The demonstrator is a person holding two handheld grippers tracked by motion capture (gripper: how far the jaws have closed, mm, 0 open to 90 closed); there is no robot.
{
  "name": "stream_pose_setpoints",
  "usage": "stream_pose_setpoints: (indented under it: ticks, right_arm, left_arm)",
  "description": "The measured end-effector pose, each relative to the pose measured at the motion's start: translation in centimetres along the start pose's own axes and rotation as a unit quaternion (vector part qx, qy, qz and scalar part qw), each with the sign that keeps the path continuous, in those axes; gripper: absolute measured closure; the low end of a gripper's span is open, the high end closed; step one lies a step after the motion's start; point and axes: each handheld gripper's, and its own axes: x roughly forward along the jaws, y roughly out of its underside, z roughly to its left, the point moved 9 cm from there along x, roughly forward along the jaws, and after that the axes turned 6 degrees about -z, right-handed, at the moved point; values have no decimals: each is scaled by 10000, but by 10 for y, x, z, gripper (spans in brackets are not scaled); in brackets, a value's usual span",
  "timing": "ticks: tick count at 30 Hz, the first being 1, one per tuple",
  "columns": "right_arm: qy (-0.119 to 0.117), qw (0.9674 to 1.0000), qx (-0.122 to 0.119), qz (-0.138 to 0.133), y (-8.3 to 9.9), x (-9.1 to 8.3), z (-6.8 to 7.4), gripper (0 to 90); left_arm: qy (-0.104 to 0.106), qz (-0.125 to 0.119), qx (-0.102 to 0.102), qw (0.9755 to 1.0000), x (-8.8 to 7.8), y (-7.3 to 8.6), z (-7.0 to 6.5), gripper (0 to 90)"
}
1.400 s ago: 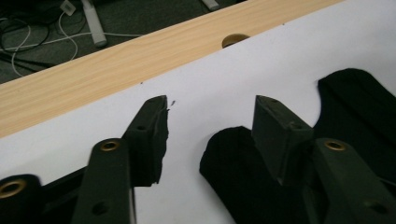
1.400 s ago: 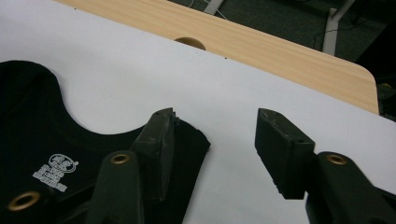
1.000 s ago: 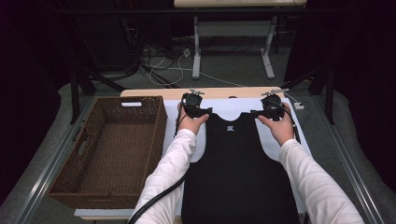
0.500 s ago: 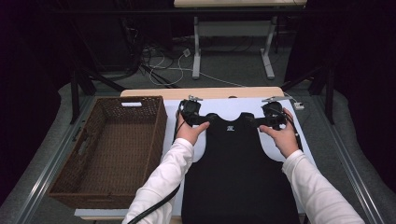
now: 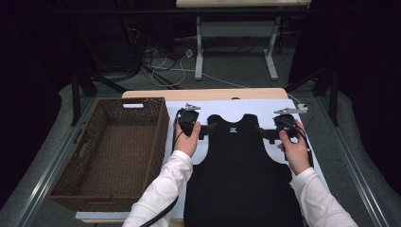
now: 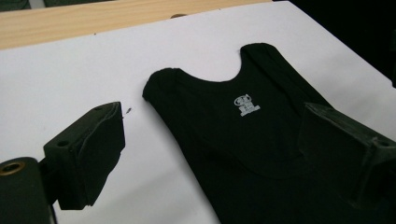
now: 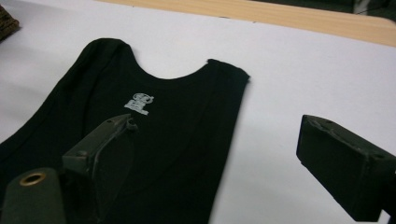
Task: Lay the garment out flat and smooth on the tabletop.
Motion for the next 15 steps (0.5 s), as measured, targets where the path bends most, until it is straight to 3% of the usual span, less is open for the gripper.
stream_pose_setpoints:
  ticks: [4, 11, 15]
  right_arm:
    - [4, 10000, -28, -27, 7, -16, -5, 108]
    - [15, 9998, -72, -188, 15, -34, -6, 114]
    - [11, 9997, -117, -213, 18, -37, -4, 116]
  left_arm:
    - [158, -209, -175, 9995, -11, 4, -4, 83]
    - [429, -344, 0, 9985, -24, 15, -15, 37]
    - [530, -368, -52, 9979, -32, 20, -20, 33]
